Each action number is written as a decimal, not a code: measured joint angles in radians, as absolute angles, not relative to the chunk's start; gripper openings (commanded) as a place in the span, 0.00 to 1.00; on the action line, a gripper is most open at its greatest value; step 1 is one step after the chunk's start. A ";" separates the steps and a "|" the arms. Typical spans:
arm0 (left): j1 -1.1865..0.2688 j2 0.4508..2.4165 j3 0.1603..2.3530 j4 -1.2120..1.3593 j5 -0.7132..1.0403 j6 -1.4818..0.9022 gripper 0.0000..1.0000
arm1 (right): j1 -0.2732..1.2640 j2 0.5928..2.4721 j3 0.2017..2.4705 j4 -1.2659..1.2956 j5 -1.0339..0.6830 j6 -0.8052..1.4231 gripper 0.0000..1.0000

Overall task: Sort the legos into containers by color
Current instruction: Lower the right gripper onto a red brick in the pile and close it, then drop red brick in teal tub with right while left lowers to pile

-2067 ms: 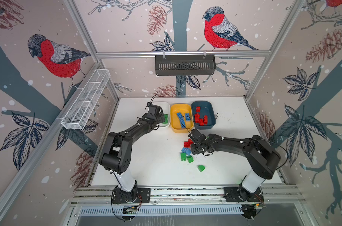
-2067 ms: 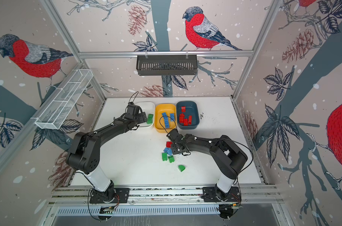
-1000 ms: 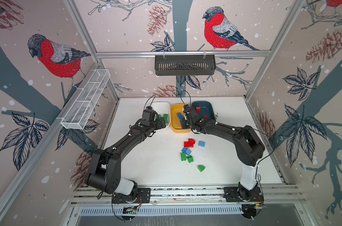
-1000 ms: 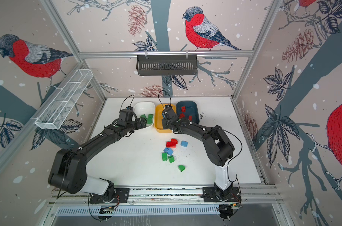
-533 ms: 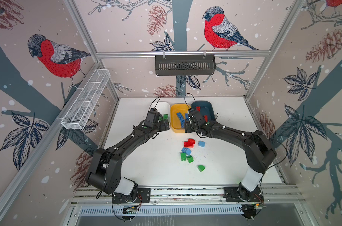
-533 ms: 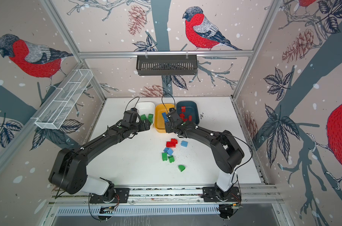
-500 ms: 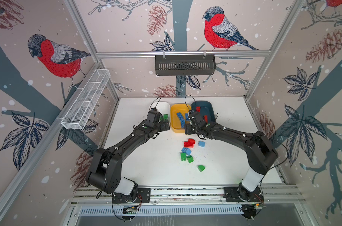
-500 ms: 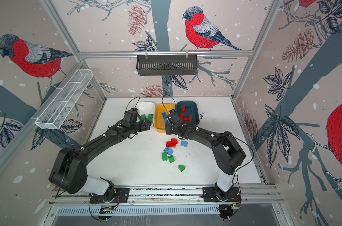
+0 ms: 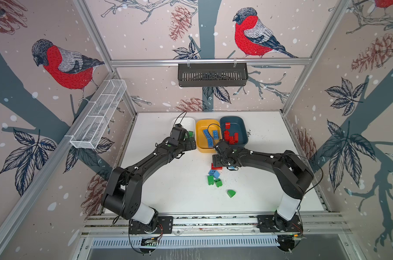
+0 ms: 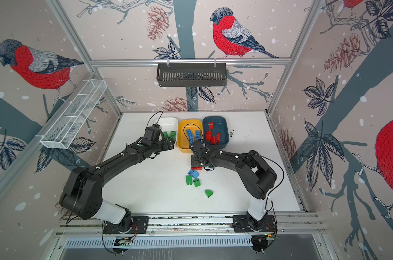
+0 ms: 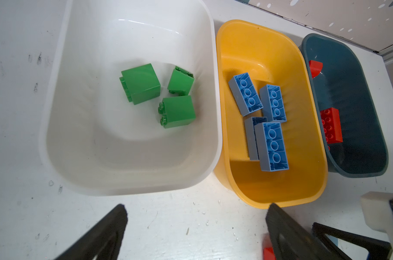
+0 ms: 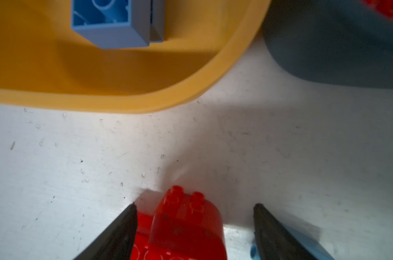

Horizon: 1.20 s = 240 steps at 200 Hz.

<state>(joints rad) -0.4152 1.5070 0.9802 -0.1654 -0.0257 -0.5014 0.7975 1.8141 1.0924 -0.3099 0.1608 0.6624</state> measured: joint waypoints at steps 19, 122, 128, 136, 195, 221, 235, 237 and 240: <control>-0.415 1.507 0.980 -0.165 -0.026 -0.501 0.97 | 0.799 1.826 1.096 -0.312 0.162 0.679 0.72; -0.447 1.551 1.023 -0.167 -0.002 -0.508 0.97 | 0.804 1.834 1.063 -0.283 0.187 0.709 0.49; -0.450 1.553 1.025 -0.166 -0.002 -0.508 0.97 | 0.804 1.832 1.061 -0.282 0.187 0.707 0.48; -0.454 1.557 1.028 -0.167 -0.003 -0.508 0.97 | 0.804 1.826 1.058 -0.283 0.186 0.706 0.47; -0.520 1.584 1.069 -0.183 -0.038 -0.505 0.97 | 0.783 1.734 1.018 -0.276 0.187 0.651 0.43; -0.556 1.596 1.077 -0.187 -0.060 -0.497 0.97 | 0.762 1.684 1.000 -0.268 0.191 0.625 0.43; -0.574 1.601 1.077 -0.191 -0.073 -0.496 0.97 | 0.747 1.650 0.990 -0.263 0.195 0.616 0.43; -0.577 1.601 1.077 -0.191 -0.075 -0.494 0.97 | 0.744 1.644 0.989 -0.261 0.194 0.612 0.43; -0.581 1.601 1.077 -0.192 -0.080 -0.492 0.97 | 0.740 1.637 0.987 -0.259 0.194 0.606 0.43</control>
